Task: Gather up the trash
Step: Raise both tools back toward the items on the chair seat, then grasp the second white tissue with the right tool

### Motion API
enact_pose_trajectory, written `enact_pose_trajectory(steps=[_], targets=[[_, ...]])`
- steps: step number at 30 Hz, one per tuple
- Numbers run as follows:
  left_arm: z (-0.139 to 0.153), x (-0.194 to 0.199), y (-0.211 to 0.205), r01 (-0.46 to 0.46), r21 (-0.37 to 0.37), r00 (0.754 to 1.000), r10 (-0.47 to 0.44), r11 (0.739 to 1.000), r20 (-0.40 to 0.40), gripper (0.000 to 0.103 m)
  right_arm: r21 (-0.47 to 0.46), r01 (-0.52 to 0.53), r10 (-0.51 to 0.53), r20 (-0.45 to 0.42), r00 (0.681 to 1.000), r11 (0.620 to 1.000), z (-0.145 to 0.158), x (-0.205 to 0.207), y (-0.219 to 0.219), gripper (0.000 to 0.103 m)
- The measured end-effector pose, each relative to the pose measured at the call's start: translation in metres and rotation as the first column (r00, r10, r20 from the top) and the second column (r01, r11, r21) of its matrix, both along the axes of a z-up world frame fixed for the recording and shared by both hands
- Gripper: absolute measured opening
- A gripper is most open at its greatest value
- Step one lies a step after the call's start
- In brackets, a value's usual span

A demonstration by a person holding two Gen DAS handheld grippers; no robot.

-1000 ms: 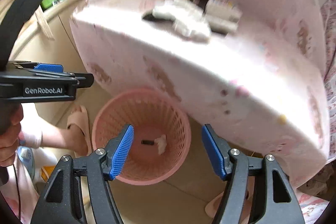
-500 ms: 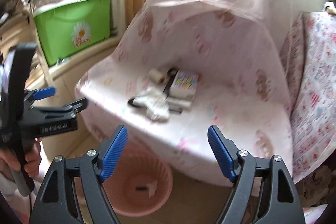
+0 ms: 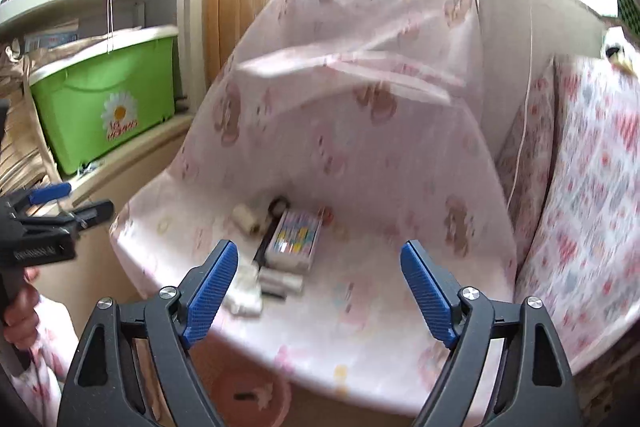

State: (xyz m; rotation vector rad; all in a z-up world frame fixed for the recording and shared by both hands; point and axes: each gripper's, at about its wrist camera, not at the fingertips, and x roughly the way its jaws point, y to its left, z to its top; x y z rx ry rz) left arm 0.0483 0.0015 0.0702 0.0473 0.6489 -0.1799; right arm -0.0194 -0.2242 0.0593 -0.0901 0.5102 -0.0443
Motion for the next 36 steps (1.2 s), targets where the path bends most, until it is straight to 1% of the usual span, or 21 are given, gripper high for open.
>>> enact_pose_trajectory(steps=[2, 4, 7, 9, 11, 13, 16, 18, 19, 21, 24, 25, 27, 29, 30, 33, 34, 35, 36], targets=[[0.017, 0.004, -0.004, 0.012, 0.019, 0.999, -0.013, 1.000, 0.050, 0.098, -0.012, 0.000, 0.000, 0.031, 1.000, 1.000, 0.013, 0.008, -0.002, 0.088], [0.028, 0.010, -0.006, 0.028, 0.019, 0.997, -0.029, 0.999, 0.074, 0.098, -0.002, 0.013, -0.013, 0.060, 0.998, 1.000, 0.020, 0.016, -0.005, 0.088], [0.029, 0.017, -0.007, 0.024, 0.006, 0.996, -0.025, 1.000, 0.086, 0.098, 0.035, 0.029, -0.032, 0.086, 0.996, 0.999, 0.016, 0.025, -0.011, 0.089], [0.017, 0.019, -0.007, 0.016, 0.002, 0.996, -0.016, 1.000, 0.083, 0.099, 0.060, 0.050, -0.054, 0.073, 0.996, 0.997, 0.003, 0.031, -0.016, 0.090], [-0.004, 0.021, -0.005, -0.007, -0.002, 0.998, 0.007, 1.000, 0.061, 0.099, 0.072, 0.056, -0.056, 0.007, 0.998, 0.996, -0.014, 0.042, -0.020, 0.090], [-0.028, 0.025, -0.006, -0.014, 0.002, 1.000, 0.014, 1.000, 0.021, 0.099, 0.058, 0.054, -0.050, -0.054, 0.997, 0.997, -0.028, 0.053, -0.023, 0.090], [-0.058, 0.035, -0.009, -0.033, 0.054, 0.998, 0.035, 0.998, -0.048, 0.098, 0.081, 0.073, -0.065, -0.097, 0.993, 0.994, -0.039, 0.061, -0.029, 0.090], [-0.067, 0.038, -0.008, -0.021, 0.042, 0.997, 0.024, 0.999, -0.076, 0.090, 0.119, 0.073, -0.059, -0.120, 0.991, 0.990, -0.045, 0.065, -0.033, 0.090], [-0.069, 0.039, -0.008, -0.021, 0.045, 0.996, 0.025, 0.999, -0.083, 0.084, 0.127, 0.073, -0.057, -0.129, 0.990, 0.989, -0.048, 0.066, -0.035, 0.090], [-0.074, 0.042, -0.010, -0.013, 0.048, 0.994, 0.018, 0.999, -0.107, 0.082, 0.134, 0.071, -0.051, -0.151, 0.987, 0.988, -0.055, 0.068, -0.036, 0.090], [-0.080, 0.045, -0.013, 0.001, 0.038, 0.989, 0.005, 0.999, -0.150, 0.078, 0.143, 0.061, -0.030, -0.207, 0.978, 0.988, -0.071, 0.073, -0.031, 0.090], [-0.082, 0.046, -0.013, -0.002, 0.048, 0.987, 0.010, 0.999, -0.162, 0.078, 0.151, 0.043, -0.007, -0.230, 0.973, 0.988, -0.076, 0.076, -0.027, 0.090], [-0.085, 0.047, -0.015, -0.007, 0.074, 0.983, 0.020, 0.997, -0.181, 0.072, 0.157, -0.005, 0.049, -0.279, 0.959, 0.988, -0.087, 0.083, -0.016, 0.090], [-0.088, 0.049, -0.017, 0.005, 0.090, 0.978, 0.014, 0.996, -0.209, 0.056, 0.157, -0.015, 0.062, -0.293, 0.954, 0.987, -0.094, 0.086, -0.006, 0.090], [-0.089, 0.049, -0.016, 0.010, 0.087, 0.975, 0.009, 0.996, -0.220, 0.054, 0.158, -0.020, 0.067, -0.297, 0.953, 0.987, -0.098, 0.087, 0.000, 0.090], [-0.087, 0.047, -0.011, -0.010, 0.070, 0.975, 0.025, 0.998, -0.219, 0.054, 0.135, -0.066, 0.105, -0.306, 0.946, 0.989, -0.109, 0.087, 0.022, 0.090], [-0.085, 0.047, -0.009, -0.016, 0.072, 0.978, 0.031, 0.997, -0.209, 0.054, 0.121, -0.090, 0.123, -0.304, 0.945, 0.989, -0.111, 0.086, 0.030, 0.088], [-0.084, 0.046, -0.008, -0.022, 0.076, 0.980, 0.036, 0.997, -0.198, 0.054, 0.111, -0.110, 0.139, -0.300, 0.944, 0.988, -0.113, 0.085, 0.036, 0.083], [-0.083, 0.046, -0.006, -0.029, 0.081, 0.981, 0.044, 0.996, -0.187, 0.054, 0.104, -0.133, 0.159, -0.298, 0.941, 0.986, -0.116, 0.084, 0.043, 0.080]])
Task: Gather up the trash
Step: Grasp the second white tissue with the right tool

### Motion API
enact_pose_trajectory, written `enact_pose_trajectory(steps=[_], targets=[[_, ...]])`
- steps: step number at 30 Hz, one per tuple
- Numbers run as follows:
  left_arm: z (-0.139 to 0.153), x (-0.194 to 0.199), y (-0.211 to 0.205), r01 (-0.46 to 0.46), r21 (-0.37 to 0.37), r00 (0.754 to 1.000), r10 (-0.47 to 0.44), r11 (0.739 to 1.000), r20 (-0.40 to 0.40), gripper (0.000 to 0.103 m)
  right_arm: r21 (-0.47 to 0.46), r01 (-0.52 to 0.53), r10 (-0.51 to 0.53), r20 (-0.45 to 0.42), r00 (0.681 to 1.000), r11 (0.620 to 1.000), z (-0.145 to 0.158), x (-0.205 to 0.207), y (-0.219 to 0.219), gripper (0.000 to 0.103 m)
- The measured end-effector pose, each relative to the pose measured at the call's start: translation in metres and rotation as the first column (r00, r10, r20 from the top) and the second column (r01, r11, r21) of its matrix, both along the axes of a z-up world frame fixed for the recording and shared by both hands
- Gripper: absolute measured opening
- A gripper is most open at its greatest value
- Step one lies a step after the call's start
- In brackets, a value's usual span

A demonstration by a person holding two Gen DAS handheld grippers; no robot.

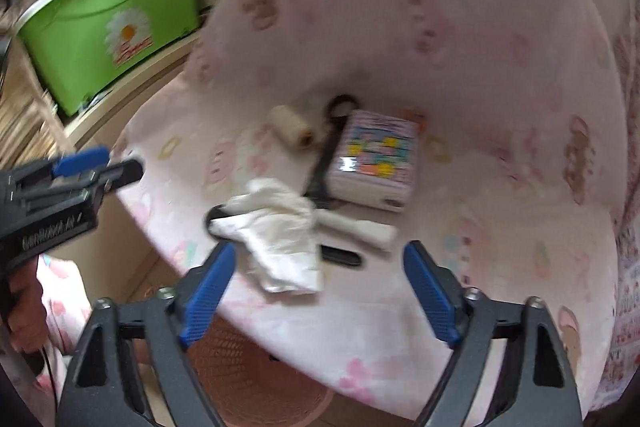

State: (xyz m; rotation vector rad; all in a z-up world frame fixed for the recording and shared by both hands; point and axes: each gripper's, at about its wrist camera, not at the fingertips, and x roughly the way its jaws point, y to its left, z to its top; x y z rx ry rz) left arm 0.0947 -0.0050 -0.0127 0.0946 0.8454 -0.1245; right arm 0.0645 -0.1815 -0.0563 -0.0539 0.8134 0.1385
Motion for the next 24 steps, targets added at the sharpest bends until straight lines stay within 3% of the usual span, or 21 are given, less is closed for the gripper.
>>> enact_pose_trajectory(steps=[6, 8, 11, 18, 20, 24], targets=[[0.001, 0.002, 0.003, -0.015, -0.008, 1.000, 0.015, 1.000, 0.012, 0.062, -0.012, -0.044, 0.044, -0.031, 0.999, 0.999, -0.016, 0.003, 0.016, 0.032], [0.000, 0.002, 0.000, -0.006, -0.004, 1.000, 0.006, 1.000, 0.012, 0.064, -0.005, -0.043, 0.043, -0.026, 0.999, 0.999, -0.017, 0.004, 0.015, 0.006], [-0.003, 0.002, -0.006, 0.011, 0.010, 1.000, -0.011, 1.000, 0.008, 0.077, 0.024, -0.023, 0.023, 0.003, 1.000, 0.999, -0.004, 0.003, 0.005, 0.005], [-0.010, 0.004, -0.024, 0.064, -0.003, 0.998, -0.064, 0.998, -0.017, 0.081, 0.091, 0.102, -0.110, 0.094, 0.989, 0.991, 0.033, -0.008, -0.042, 0.005], [-0.009, 0.009, -0.031, 0.073, -0.009, 0.997, -0.073, 0.997, -0.010, 0.088, 0.089, 0.147, -0.156, 0.095, 0.983, 0.985, 0.037, -0.006, -0.057, 0.005], [-0.011, 0.051, -0.067, 0.203, -0.026, 0.974, -0.204, 0.979, -0.098, 0.092, 0.133, 0.240, -0.250, 0.057, 0.967, 0.961, 0.033, -0.002, -0.091, 0.005]])
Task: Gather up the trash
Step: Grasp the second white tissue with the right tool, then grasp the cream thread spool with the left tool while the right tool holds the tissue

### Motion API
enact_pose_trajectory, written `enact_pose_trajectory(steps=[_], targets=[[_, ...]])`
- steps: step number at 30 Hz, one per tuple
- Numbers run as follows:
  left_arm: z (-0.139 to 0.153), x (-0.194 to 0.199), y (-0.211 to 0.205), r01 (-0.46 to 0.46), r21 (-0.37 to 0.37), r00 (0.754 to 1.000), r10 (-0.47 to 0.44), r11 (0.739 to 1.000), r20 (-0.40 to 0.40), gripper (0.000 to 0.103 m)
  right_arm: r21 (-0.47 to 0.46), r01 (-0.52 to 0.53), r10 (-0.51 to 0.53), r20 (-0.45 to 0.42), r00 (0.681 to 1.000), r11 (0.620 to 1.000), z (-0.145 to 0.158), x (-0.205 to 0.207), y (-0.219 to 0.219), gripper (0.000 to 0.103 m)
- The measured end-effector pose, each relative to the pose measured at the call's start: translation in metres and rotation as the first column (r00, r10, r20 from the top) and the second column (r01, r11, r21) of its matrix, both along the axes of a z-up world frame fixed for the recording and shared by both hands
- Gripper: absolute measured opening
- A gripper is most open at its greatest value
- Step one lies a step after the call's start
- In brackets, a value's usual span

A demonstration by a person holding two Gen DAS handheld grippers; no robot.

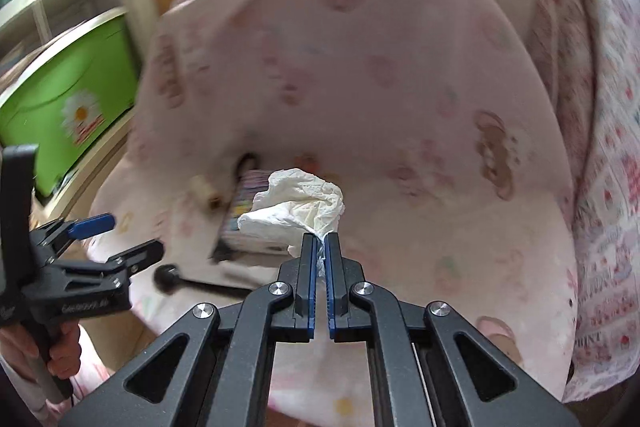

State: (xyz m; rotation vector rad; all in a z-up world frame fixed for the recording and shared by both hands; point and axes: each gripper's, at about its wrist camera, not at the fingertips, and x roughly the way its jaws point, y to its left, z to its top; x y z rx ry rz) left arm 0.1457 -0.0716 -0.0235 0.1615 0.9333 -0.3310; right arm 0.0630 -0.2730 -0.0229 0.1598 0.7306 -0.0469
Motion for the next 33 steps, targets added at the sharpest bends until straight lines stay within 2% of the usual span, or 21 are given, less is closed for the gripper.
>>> enact_pose_trajectory(steps=[6, 8, 11, 15, 18, 20, 26, 33], targets=[[0.005, 0.040, -0.028, 0.041, -0.033, 0.998, -0.040, 0.999, 0.040, 0.092, 0.013, 0.035, -0.035, -0.008, 0.999, 0.999, 0.001, 0.004, -0.020, 0.005], [0.000, 0.051, -0.033, 0.058, -0.046, 0.998, -0.057, 0.997, 0.026, 0.091, -0.008, 0.038, -0.038, 0.001, 0.999, 0.999, 0.003, 0.001, -0.022, 0.005], [-0.010, 0.064, -0.036, 0.027, -0.057, 1.000, -0.027, 0.998, 0.002, 0.086, -0.045, 0.042, -0.041, 0.004, 0.999, 0.998, 0.003, 0.002, -0.023, 0.005], [-0.024, 0.073, -0.036, 0.018, -0.085, 0.997, -0.024, 0.996, -0.068, 0.078, -0.002, 0.055, -0.055, 0.004, 0.998, 0.998, 0.005, 0.000, -0.030, 0.005], [-0.025, 0.072, -0.036, 0.025, -0.074, 0.998, -0.029, 0.997, -0.048, 0.070, 0.001, 0.058, -0.058, 0.022, 0.998, 0.998, 0.010, -0.002, -0.032, 0.005], [-0.025, 0.068, -0.036, 0.038, -0.073, 0.998, -0.041, 0.997, -0.037, 0.048, 0.004, 0.054, -0.054, 0.032, 0.998, 0.999, 0.013, -0.004, -0.031, 0.005], [-0.006, 0.045, -0.029, 0.045, -0.115, 0.999, -0.044, 0.992, 0.012, 0.048, -0.022, 0.050, -0.049, 0.036, 0.998, 0.999, 0.013, -0.006, -0.026, 0.005], [0.034, 0.007, -0.012, 0.048, -0.110, 0.989, -0.032, 0.993, 0.144, 0.048, -0.038, 0.053, -0.051, 0.043, 0.998, 0.998, 0.014, -0.011, -0.023, 0.005]])
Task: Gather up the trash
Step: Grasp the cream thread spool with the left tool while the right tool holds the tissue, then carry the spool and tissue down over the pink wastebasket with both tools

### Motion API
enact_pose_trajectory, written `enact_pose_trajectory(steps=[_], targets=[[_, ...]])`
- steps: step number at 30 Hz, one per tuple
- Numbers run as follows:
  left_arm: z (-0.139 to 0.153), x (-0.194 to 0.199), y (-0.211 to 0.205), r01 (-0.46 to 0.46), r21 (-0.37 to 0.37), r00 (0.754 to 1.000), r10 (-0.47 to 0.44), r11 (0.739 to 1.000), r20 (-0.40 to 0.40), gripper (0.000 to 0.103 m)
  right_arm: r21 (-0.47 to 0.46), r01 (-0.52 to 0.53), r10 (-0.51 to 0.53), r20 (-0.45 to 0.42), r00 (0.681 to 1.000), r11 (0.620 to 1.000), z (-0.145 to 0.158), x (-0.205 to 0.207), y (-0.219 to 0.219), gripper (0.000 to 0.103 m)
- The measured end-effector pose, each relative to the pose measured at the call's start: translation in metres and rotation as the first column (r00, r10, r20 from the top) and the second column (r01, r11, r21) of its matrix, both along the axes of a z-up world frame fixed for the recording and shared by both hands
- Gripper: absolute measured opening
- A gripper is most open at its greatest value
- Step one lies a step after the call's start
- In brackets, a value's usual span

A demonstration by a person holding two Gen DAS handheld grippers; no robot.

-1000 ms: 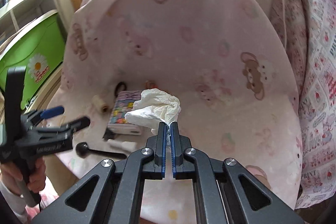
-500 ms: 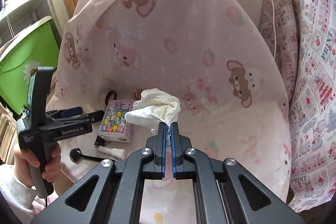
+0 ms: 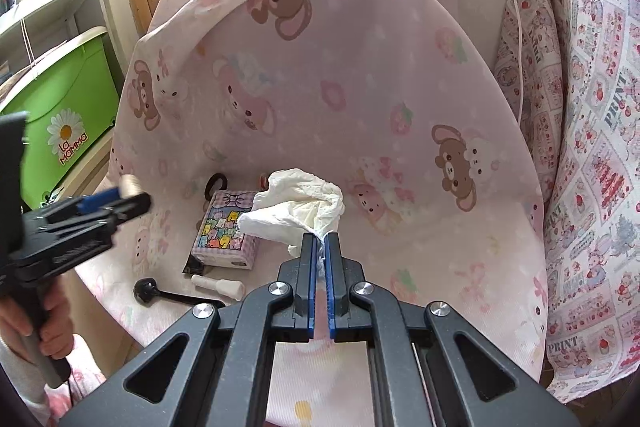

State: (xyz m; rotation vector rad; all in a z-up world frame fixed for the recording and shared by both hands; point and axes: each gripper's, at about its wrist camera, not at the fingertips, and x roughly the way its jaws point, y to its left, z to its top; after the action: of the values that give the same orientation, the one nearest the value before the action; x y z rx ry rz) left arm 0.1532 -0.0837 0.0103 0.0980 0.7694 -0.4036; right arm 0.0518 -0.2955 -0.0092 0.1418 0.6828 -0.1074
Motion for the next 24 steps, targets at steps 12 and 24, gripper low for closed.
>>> enact_pose_trajectory(steps=[12, 24], targets=[[0.017, -0.034, 0.035, -0.036, -0.023, 0.998, 0.038, 0.999, 0.053, 0.048, -0.001, -0.019, 0.019, 0.022, 1.000, 1.000, 0.005, -0.010, 0.008, 0.005], [0.036, -0.070, 0.058, 0.006, -0.125, 0.998, 0.001, 0.992, 0.056, 0.048, 0.080, -0.078, 0.074, 0.051, 0.996, 0.994, 0.012, -0.022, 0.014, 0.005]])
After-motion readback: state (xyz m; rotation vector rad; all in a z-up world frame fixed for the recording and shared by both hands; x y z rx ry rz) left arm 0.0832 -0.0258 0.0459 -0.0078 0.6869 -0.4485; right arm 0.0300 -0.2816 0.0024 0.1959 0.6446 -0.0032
